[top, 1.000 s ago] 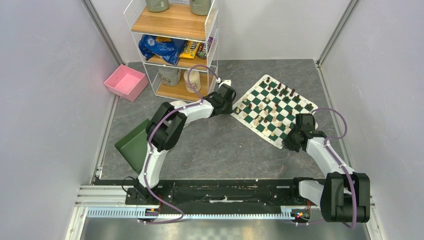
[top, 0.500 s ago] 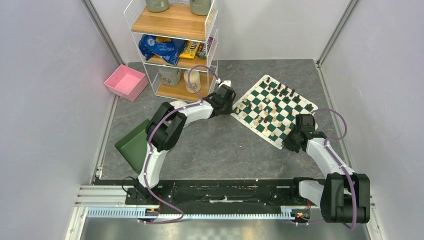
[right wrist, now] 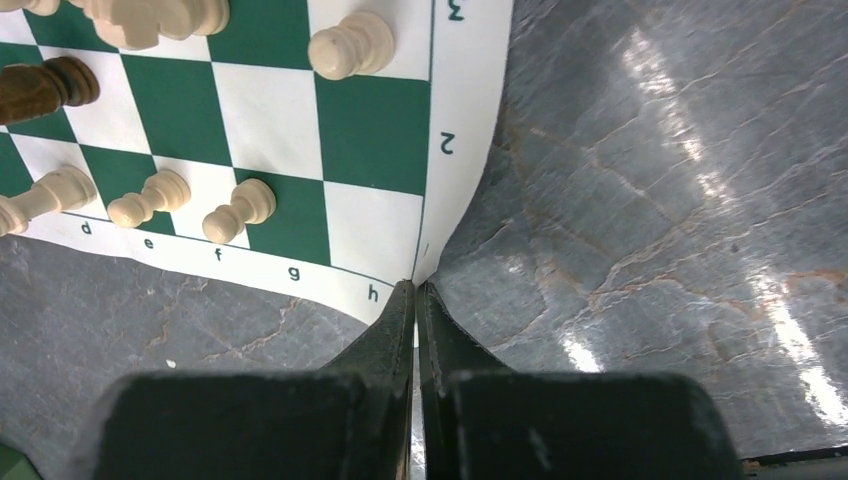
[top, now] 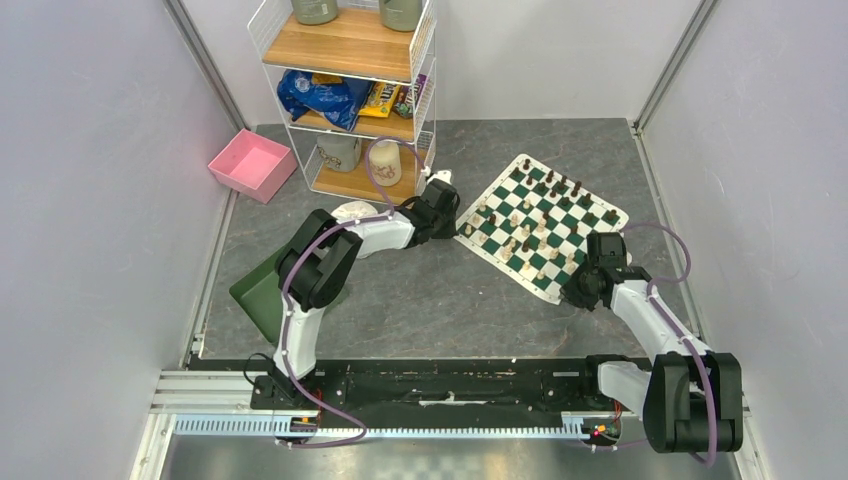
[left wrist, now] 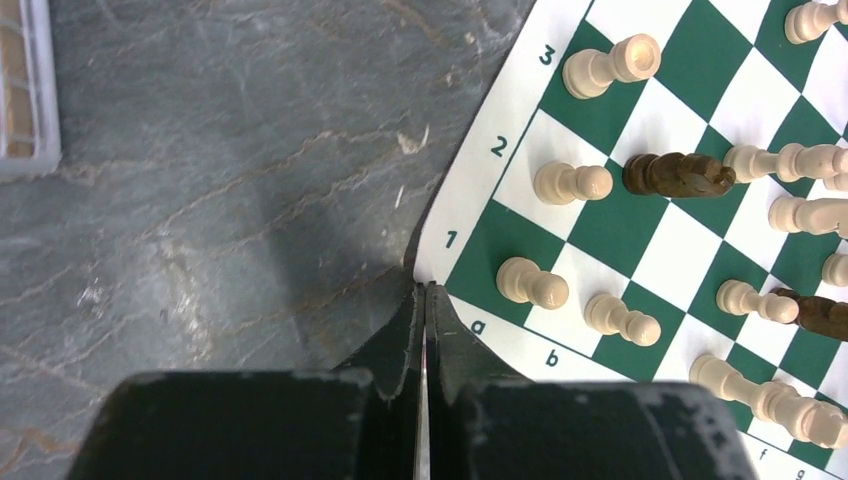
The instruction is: Set up the chess pieces on the board
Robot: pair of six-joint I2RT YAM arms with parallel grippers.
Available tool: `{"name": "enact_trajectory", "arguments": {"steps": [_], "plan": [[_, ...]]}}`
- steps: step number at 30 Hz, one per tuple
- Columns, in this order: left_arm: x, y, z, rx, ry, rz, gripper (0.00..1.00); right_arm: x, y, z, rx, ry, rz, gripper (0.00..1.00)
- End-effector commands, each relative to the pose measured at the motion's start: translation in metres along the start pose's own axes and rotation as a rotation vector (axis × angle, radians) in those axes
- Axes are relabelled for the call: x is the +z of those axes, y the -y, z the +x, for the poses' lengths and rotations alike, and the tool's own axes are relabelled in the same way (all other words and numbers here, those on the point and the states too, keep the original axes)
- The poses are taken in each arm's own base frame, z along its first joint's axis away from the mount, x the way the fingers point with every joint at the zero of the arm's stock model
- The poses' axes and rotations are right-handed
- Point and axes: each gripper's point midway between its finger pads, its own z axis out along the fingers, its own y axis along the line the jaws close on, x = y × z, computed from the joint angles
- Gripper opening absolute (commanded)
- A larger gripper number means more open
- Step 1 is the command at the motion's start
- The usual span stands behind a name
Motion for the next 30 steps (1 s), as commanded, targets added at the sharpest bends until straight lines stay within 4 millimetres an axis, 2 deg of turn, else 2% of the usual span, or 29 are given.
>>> {"name": "enact_trajectory", "arguments": {"steps": [1, 8, 18, 26, 30], "plan": [[-0.012, -0.034, 0.032, -0.035, -0.086, -0.087, 0.02, -0.003, -0.005, 0.010, -0.006, -0.021, -0.011, 0.04], [-0.024, -0.045, 0.049, -0.041, -0.094, -0.094, 0.02, -0.002, -0.009, 0.021, -0.040, -0.046, -0.006, 0.04], [-0.047, -0.053, 0.061, -0.061, -0.075, -0.097, 0.02, -0.002, -0.009, 0.028, -0.064, -0.046, 0.007, 0.04], [-0.066, -0.060, 0.056, -0.064, -0.025, -0.107, 0.02, -0.001, -0.012, 0.034, -0.090, -0.058, 0.005, 0.04], [-0.069, -0.066, 0.062, -0.056, -0.032, -0.123, 0.02, -0.001, -0.012, 0.038, -0.097, -0.067, 0.003, 0.04]]}}
